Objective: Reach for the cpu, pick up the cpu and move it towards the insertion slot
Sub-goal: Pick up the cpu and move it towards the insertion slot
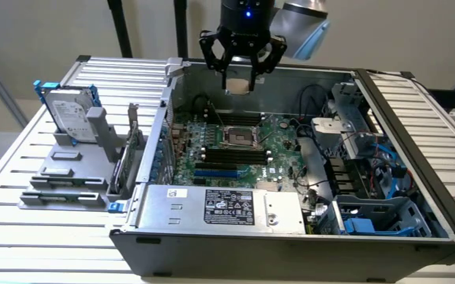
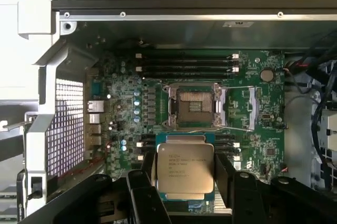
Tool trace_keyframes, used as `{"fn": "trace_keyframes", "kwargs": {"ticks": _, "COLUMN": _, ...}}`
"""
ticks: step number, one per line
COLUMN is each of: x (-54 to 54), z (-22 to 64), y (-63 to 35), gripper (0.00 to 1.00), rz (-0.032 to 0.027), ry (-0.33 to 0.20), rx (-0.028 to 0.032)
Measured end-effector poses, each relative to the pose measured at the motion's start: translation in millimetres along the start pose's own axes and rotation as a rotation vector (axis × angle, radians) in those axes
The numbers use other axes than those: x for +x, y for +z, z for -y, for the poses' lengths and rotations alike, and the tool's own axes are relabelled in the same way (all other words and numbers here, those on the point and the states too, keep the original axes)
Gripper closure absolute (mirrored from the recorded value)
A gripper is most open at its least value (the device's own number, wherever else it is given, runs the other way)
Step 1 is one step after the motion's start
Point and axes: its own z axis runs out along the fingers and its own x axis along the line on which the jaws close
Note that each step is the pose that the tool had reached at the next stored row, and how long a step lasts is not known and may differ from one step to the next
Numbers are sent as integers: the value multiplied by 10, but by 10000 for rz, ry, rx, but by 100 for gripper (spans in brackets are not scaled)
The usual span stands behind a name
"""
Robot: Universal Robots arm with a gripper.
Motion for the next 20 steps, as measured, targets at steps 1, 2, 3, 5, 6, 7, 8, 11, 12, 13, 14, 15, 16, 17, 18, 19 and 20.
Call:
{"fn": "trace_keyframes", "kwargs": {"ticks": 1, "x": -21, "z": -38, "y": 15, "gripper": 46, "rz": 1, "ry": 0, "rx": 0}}
{"fn": "trace_keyframes", "kwargs": {"ticks": 2, "x": -43, "z": -77, "y": 30, "gripper": 46, "rz": 0, "ry": 0, "rx": 2}}
{"fn": "trace_keyframes", "kwargs": {"ticks": 3, "x": -64, "z": -115, "y": 45, "gripper": 46, "rz": 1, "ry": 0, "rx": 2}}
{"fn": "trace_keyframes", "kwargs": {"ticks": 5, "x": -107, "z": -191, "y": 75, "gripper": 46, "rz": 0, "ry": -1, "rx": 4}}
{"fn": "trace_keyframes", "kwargs": {"ticks": 6, "x": -134, "z": -227, "y": 91, "gripper": 46, "rz": 1, "ry": -2, "rx": 7}}
{"fn": "trace_keyframes", "kwargs": {"ticks": 7, "x": -164, "z": -255, "y": 103, "gripper": 46, "rz": 0, "ry": -1, "rx": 10}}
{"fn": "trace_keyframes", "kwargs": {"ticks": 8, "x": -197, "z": -280, "y": 114, "gripper": 46, "rz": 0, "ry": -1, "rx": 14}}
{"fn": "trace_keyframes", "kwargs": {"ticks": 11, "x": -286, "z": -308, "y": 144, "gripper": 46, "rz": 2, "ry": -2, "rx": 27}}
{"fn": "trace_keyframes", "kwargs": {"ticks": 12, "x": -294, "z": -308, "y": 155, "gripper": 46, "rz": 1, "ry": -1, "rx": 27}}
{"fn": "trace_keyframes", "kwargs": {"ticks": 13, "x": -299, "z": -307, "y": 165, "gripper": 46, "rz": 1, "ry": -1, "rx": 28}}
{"fn": "trace_keyframes", "kwargs": {"ticks": 14, "x": -303, "z": -307, "y": 172, "gripper": 46, "rz": 1, "ry": -1, "rx": 30}}
{"fn": "trace_keyframes", "kwargs": {"ticks": 15, "x": -303, "z": -307, "y": 175, "gripper": 46, "rz": 0, "ry": -1, "rx": 30}}
{"fn": "trace_keyframes", "kwargs": {"ticks": 16, "x": -303, "z": -307, "y": 175, "gripper": 46, "rz": 0, "ry": 0, "rx": 31}}
{"fn": "trace_keyframes", "kwargs": {"ticks": 17, "x": -303, "z": -306, "y": 175, "gripper": 46, "rz": 0, "ry": 0, "rx": 31}}
{"fn": "trace_keyframes", "kwargs": {"ticks": 18, "x": -303, "z": -306, "y": 176, "gripper": 46, "rz": 1, "ry": -1, "rx": 29}}
{"fn": "trace_keyframes", "kwargs": {"ticks": 19, "x": -303, "z": -306, "y": 176, "gripper": 46, "rz": 2, "ry": -1, "rx": 28}}
{"fn": "trace_keyframes", "kwargs": {"ticks": 20, "x": -303, "z": -306, "y": 176, "gripper": 46, "rz": 1, "ry": -1, "rx": 29}}
